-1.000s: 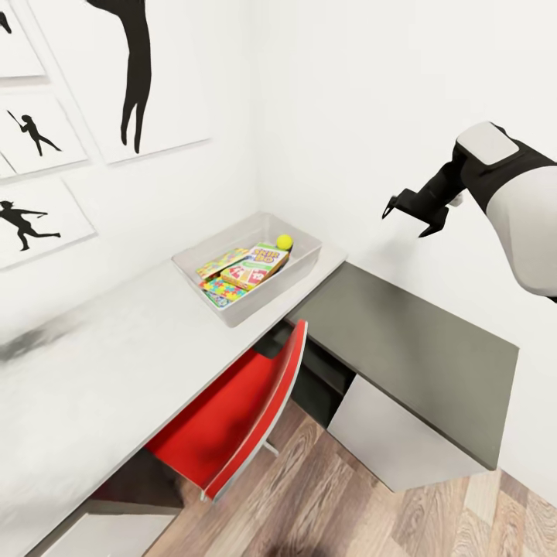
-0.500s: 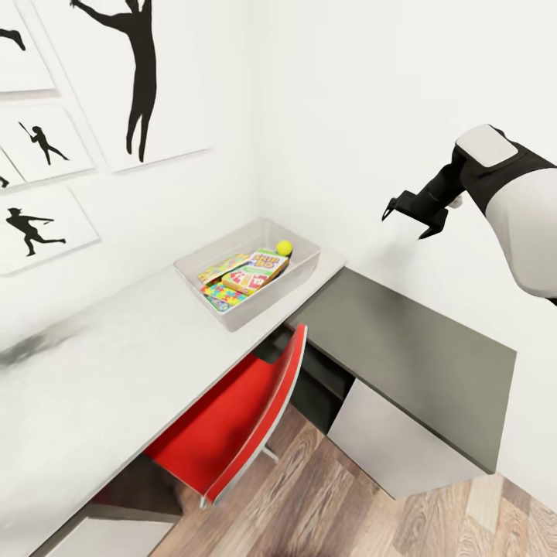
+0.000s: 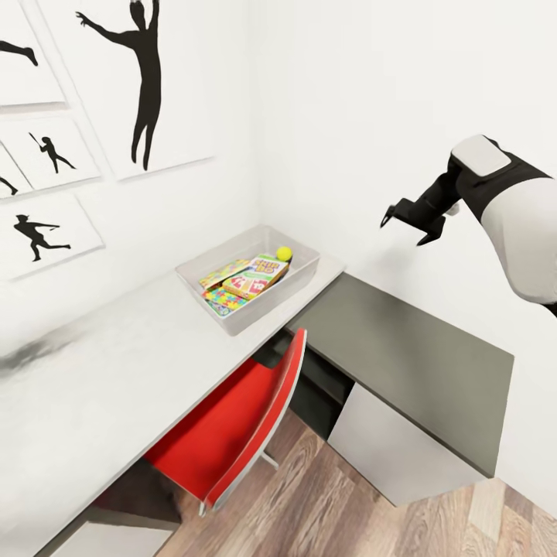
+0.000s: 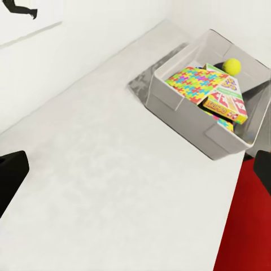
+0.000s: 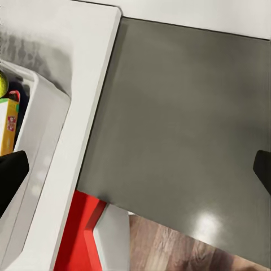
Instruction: Put all the toys in the child's room - the three board games (two on the bed and one on the table), the two jigsaw puzzles on the table, and the tennis ball on the table - inside the toy box on the table in the child's room.
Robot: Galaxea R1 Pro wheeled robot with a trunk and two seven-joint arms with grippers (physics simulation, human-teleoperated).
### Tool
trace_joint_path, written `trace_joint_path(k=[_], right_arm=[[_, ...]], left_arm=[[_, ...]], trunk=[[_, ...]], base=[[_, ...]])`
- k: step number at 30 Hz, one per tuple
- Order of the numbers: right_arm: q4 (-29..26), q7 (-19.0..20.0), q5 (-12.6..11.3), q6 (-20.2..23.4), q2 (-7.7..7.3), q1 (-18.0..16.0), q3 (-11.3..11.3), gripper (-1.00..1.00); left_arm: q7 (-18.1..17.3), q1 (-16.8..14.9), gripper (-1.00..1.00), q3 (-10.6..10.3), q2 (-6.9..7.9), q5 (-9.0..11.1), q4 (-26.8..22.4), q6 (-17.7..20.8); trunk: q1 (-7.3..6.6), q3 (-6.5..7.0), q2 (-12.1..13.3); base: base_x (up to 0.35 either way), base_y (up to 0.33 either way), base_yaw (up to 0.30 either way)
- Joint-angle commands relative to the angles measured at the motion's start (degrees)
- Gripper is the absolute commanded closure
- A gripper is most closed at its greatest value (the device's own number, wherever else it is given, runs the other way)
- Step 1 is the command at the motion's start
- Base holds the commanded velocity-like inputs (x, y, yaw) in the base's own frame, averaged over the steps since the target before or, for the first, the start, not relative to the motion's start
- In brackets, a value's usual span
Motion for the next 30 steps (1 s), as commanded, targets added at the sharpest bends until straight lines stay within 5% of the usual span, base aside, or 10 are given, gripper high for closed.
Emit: trace_joint_path(k=[1,30], right_arm=[[-0.07,-0.50,-0.32,0.15,-0.03,0.05,-0.23,-1.00],[0.01,-0.46,-0.39,0.15,-0.01,0.27,-0.25,-1.00]], left_arm=[[-0.18,-0.09,-1.00,-0.02,0.01,-0.01,0.03,0.30],[-0.14,-0.09,-1.00,-0.03,-0.74,-0.36,0.03,0.30]], trunk=[[0.01,0.04,-0.04],[0.01,2.81,-0.04]], base=[[0.000,0.000,0.000],[0.000,0.000,0.000]])
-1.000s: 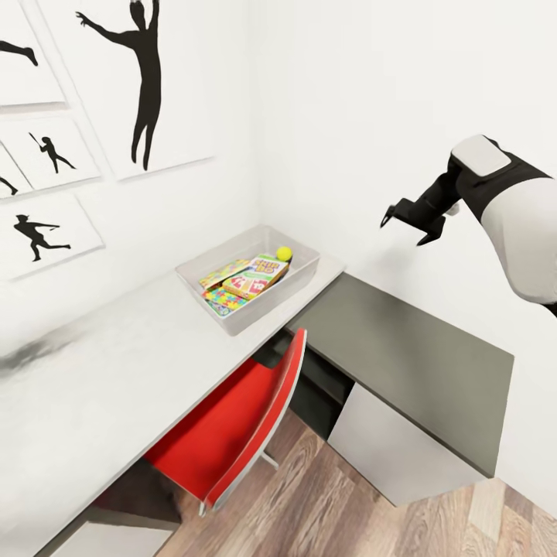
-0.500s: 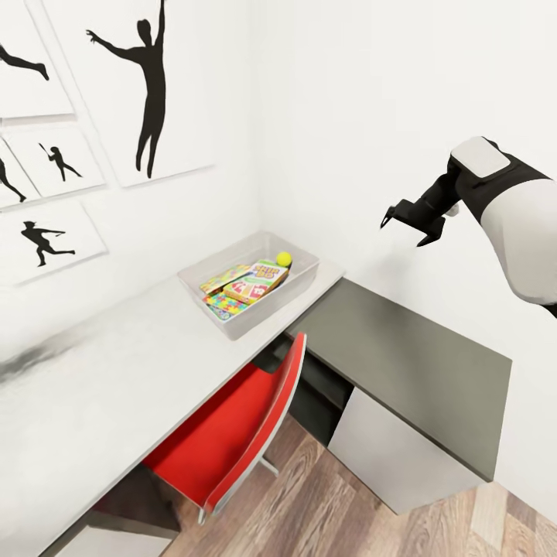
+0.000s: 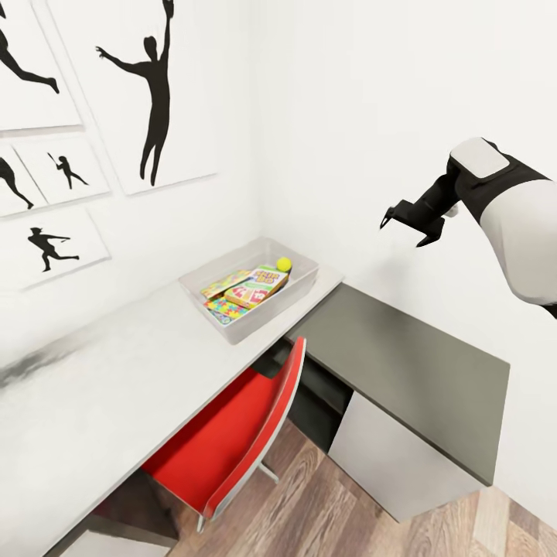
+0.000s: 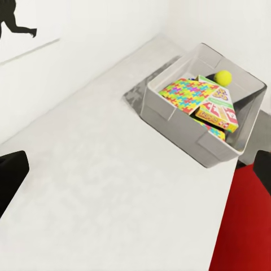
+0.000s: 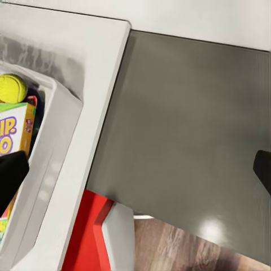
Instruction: Put all the toys in the child's room - the three board games (two on the bed and one on the table), the two jigsaw puzzles on the table, and the tennis ball on the table - inside the toy box on the table in the child's room.
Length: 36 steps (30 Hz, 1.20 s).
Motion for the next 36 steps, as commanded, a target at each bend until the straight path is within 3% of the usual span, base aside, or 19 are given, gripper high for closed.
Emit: trace_joint_path(k=[1,28,34,36], right_arm=[[-0.07,-0.49,-0.33,0.15,0.00,-0.03,-0.22,-1.00],[-0.06,-0.42,-0.25,0.15,-0.11,0.66,-0.33,-1.00],[-0.03,-0.11,-0.33,0.15,-0.56,0.67,-0.39,-1.00],[0.00,0.74,-0.38,0.15,-0.55,0.67,-0.35,-1.00]], left_arm=[[-0.16,-0.09,-1.00,-0.02,-0.01,-0.02,0.03,0.30],[-0.21,-0.09,-1.00,-0.08,-0.12,-1.07,0.03,0.30],[-0.15,-0.07,-1.00,-0.12,-1.07,-1.23,0.03,0.30],[-0.14,-0.03,-1.00,-0.16,-2.19,-1.35,0.03,0.30]], trunk=[[0.01,0.03,-0.04],[0.01,2.61,-0.04],[0.01,3.18,-0.04],[0.01,3.38,-0.04]], base=[[0.000,0.000,0.000],[0.000,0.000,0.000],[0.000,0.000,0.000],[0.000,0.000,0.000]])
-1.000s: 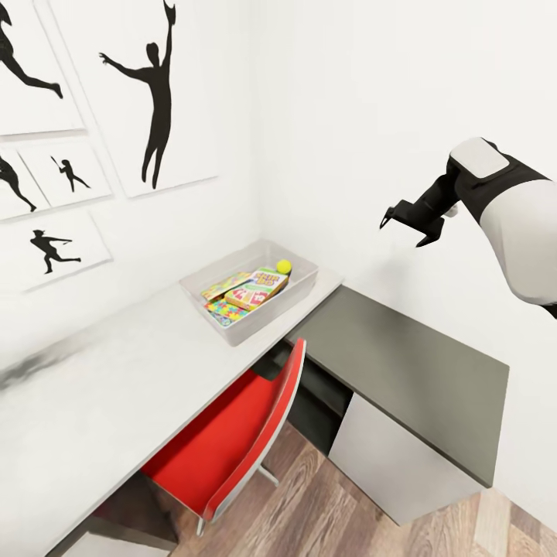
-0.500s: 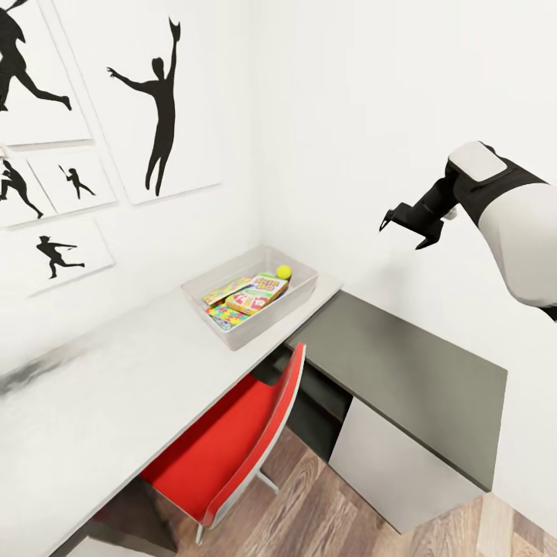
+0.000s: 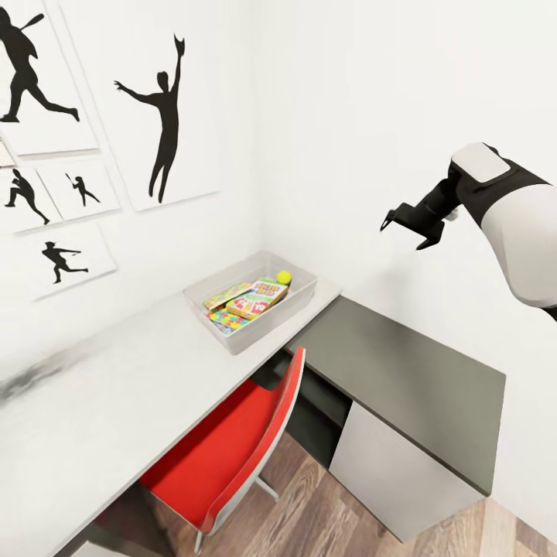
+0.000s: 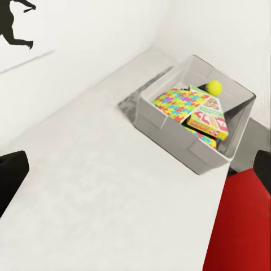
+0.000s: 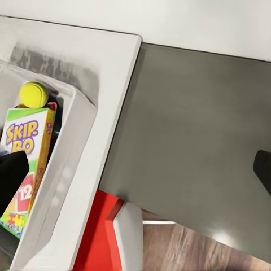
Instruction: Put all the toys in the child's room - the three board games (two on the bed and one on the table), the two jigsaw puzzles on the table, and the tennis ball on the table - inside the toy box on the table in the child's room.
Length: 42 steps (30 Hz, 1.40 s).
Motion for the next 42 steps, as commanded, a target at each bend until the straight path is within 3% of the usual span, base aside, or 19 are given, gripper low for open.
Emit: trace_joint_path(k=[1,6,9,10,11,13,16,19,22,26,31,42], right_arm=[[-0.06,-0.25,-0.31,0.15,-0.01,-0.03,-0.23,-1.00],[0.09,3.41,-0.23,0.15,-0.01,-0.03,-0.19,-1.00],[0.21,4.25,-0.18,0.15,-0.03,0.04,-0.22,-1.00],[0.22,4.39,-0.18,0.15,0.05,0.31,-0.21,-1.00],[0.16,4.44,-0.16,0.15,0.08,0.55,-0.20,-1.00],[0.01,4.58,-0.16,0.15,-0.04,2.00,-0.26,-1.00],[-0.08,4.68,-0.17,0.15,-0.22,3.51,-0.34,-1.00],[-0.12,4.83,-0.15,0.15,-0.94,4.06,-0.39,-1.00],[-0.12,6.06,-0.19,0.15,-2.74,4.28,-0.33,-1.00],[-0.17,8.07,-0.12,0.15,-3.66,4.35,-0.35,-1.00],[-0.16,8.80,0.10,0.15,-3.93,4.36,-0.30,-1.00],[-0.13,8.88,0.59,0.15,-3.97,4.51,-0.19,-1.00]], left_arm=[[-0.18,-0.09,-1.00,0.00,-0.42,-0.04,0.03,0.30],[-0.20,0.20,-1.00,-0.02,-6.82,-0.21,0.02,0.30],[-0.02,0.36,-1.00,0.01,-12.11,-0.84,0.23,0.30],[0.02,0.42,-1.00,0.03,-13.92,-1.90,0.38,0.23],[0.04,0.47,-1.00,0.04,-14.78,-2.68,0.43,0.20],[0.02,0.71,-1.00,0.11,-18.21,-6.87,0.56,0.09],[-0.08,0.93,-1.00,0.58,-21.82,-11.80,0.61,-0.13],[-0.16,1.11,-1.00,1.70,-23.23,-14.02,0.65,-0.44],[-0.55,1.34,-1.00,6.22,-23.39,-14.69,0.23,-0.32],[-1.60,2.08,-1.00,10.70,-23.68,-14.98,-0.21,-0.31],[-1.97,2.33,-1.00,11.76,-23.91,-15.02,-0.40,-0.32],[-2.03,2.39,-1.00,12.08,-24.04,-15.10,-0.35,-0.54]], trunk=[[0.01,0.03,-0.05],[0.01,0.51,-0.05],[0.01,0.79,-0.05],[0.01,0.89,-0.05],[0.01,0.98,-0.05],[0.01,1.17,-0.05],[0.01,1.46,-0.05],[0.01,1.75,-0.05],[0.01,2.03,-0.05],[0.01,2.42,-0.05],[0.01,2.89,-0.05],[0.01,3.94,-0.05]], base=[[0.000,0.000,0.000],[0.000,0.000,0.000],[0.000,0.000,0.000],[0.000,0.000,0.000],[0.000,0.000,0.000],[0.000,0.000,0.000],[0.000,0.000,0.000],[0.000,0.000,-0.022],[0.000,0.000,-0.055],[0.000,0.000,-0.065],[0.000,0.000,-0.075],[0.000,0.000,-0.086]])
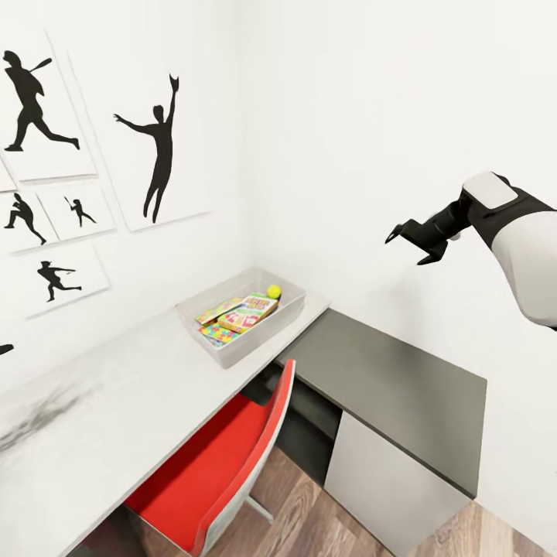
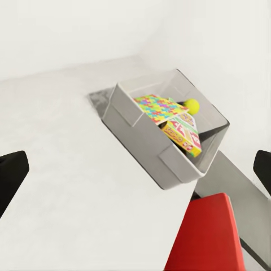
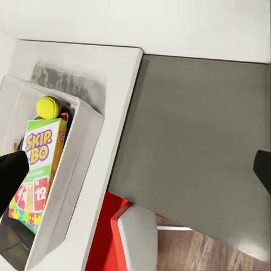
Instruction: Put all the toys in the child's room - the three board games (two on the bed and one on the table), the two jigsaw puzzles on the table, and the tennis ball on the table - inside the toy box on the table in the child's room.
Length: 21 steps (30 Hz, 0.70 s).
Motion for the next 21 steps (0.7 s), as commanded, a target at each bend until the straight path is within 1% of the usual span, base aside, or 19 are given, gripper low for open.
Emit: trace_joint_path(k=[1,3,7,14,21], right_arm=[[-0.06,-0.51,-0.30,0.13,0.00,0.14,-0.22,-1.00],[-0.06,-0.50,-0.29,0.13,0.01,0.37,-0.22,-1.00],[-0.06,-0.48,-0.28,0.13,-0.01,0.57,-0.22,-1.00],[-0.06,-0.47,-0.28,0.13,-0.01,0.65,-0.22,-1.00],[0.05,-0.48,-0.28,0.13,-0.01,1.14,-0.22,-1.00]], left_arm=[[-0.15,-0.05,-1.00,0.04,0.01,0.06,0.02,0.33],[-0.16,-0.05,-1.00,0.04,0.01,0.06,0.02,0.36],[-0.17,0.02,-1.00,0.04,0.01,0.05,0.03,0.34],[-0.21,0.04,-1.00,0.04,0.01,0.16,0.03,0.33],[-0.21,0.04,-1.00,0.04,0.01,0.18,0.01,0.33]], trunk=[[0.01,0.02,-0.05],[0.01,0.21,-0.05],[0.01,0.57,-0.05],[0.01,1.13,-0.05],[0.01,1.55,-0.05]], base=[[-0.023,0.000,-0.115],[-0.095,0.000,-0.122],[-0.209,0.016,-0.146],[-0.084,0.012,-0.192],[-0.258,0.042,-0.230]])
